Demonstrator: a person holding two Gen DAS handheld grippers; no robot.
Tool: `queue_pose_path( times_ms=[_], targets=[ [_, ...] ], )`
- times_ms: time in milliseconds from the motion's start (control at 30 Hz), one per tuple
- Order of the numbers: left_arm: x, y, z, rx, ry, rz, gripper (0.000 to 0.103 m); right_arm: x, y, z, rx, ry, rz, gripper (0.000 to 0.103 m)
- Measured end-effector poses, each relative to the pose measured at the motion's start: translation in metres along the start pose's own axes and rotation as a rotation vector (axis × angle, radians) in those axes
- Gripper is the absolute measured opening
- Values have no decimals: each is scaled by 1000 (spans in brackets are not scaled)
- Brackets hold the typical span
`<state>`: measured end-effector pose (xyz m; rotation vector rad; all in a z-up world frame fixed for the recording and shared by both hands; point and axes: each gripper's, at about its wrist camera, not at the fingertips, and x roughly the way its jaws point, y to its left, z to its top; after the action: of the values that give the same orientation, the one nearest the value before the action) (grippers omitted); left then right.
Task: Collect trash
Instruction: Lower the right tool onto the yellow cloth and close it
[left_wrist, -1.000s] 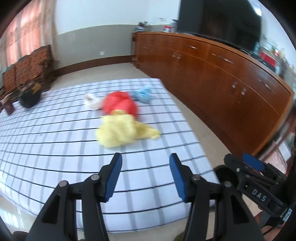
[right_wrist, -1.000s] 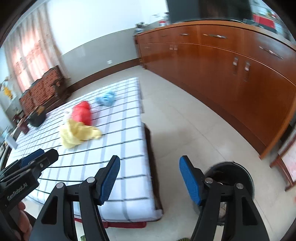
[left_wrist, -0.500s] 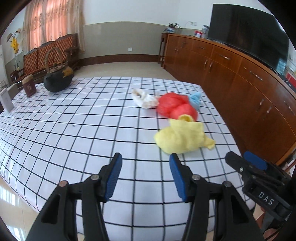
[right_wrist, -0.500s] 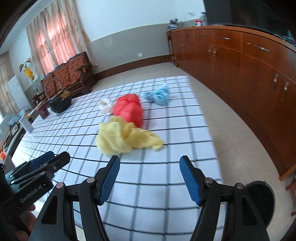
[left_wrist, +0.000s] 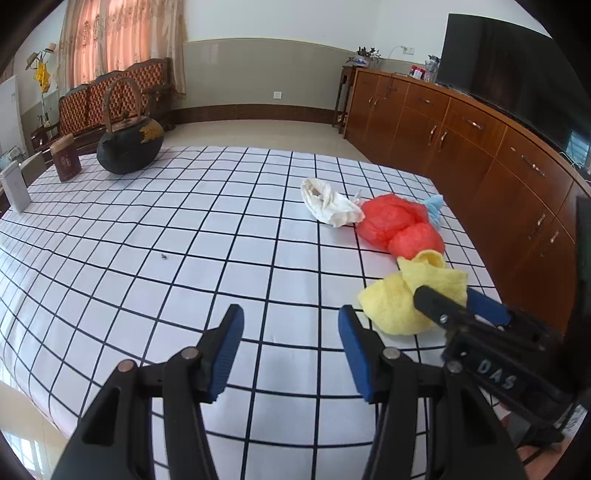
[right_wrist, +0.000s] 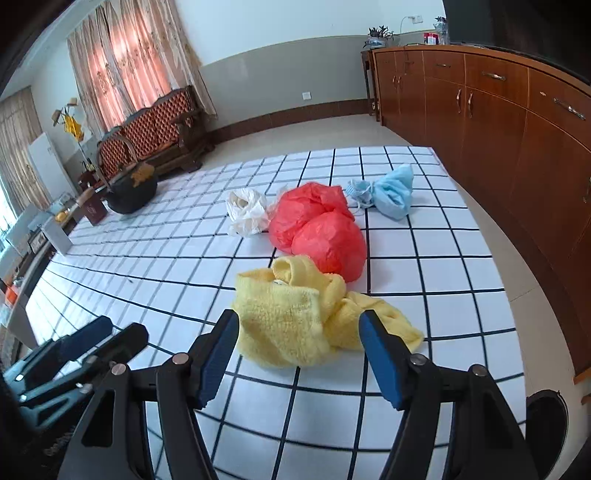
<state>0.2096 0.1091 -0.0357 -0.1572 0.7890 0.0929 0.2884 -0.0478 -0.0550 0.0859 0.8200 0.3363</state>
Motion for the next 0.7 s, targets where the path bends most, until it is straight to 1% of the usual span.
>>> queue_pose_path(
  times_ms=[67, 100, 167, 267, 300, 333, 367, 533, 700],
  targets=[
    [3, 1, 0, -2, 2, -3, 55, 7, -1, -4, -2, 12, 7, 68],
    [3, 0, 0, -2, 3, -4, 55, 9, -3, -5, -2, 15, 14, 56],
    [5, 0, 0, -2, 6, -7, 55, 13, -4, -8, -8, 32, 36, 38],
    [8, 0, 0, -5, 13, -14, 55, 10, -1, -9, -32, 20, 47, 23],
    [8, -2, 0, -5, 13, -17, 55, 7, -1, -10, -37, 12, 51, 19],
    [8, -3, 0, -3, 13, -19, 55, 5, -1, -9, -39, 6, 52, 18],
    [8, -5, 1, 1, 12, -22, 55, 2, -2, -9, -37, 2, 57, 13],
    [5, -16, 1, 17, 9, -36, 55, -17, -10, -10, -18, -27, 75, 11],
    [2, -26, 2, 25, 5, -49, 55, -42, -21, -11, 7, -77, 68, 9]
  ],
)
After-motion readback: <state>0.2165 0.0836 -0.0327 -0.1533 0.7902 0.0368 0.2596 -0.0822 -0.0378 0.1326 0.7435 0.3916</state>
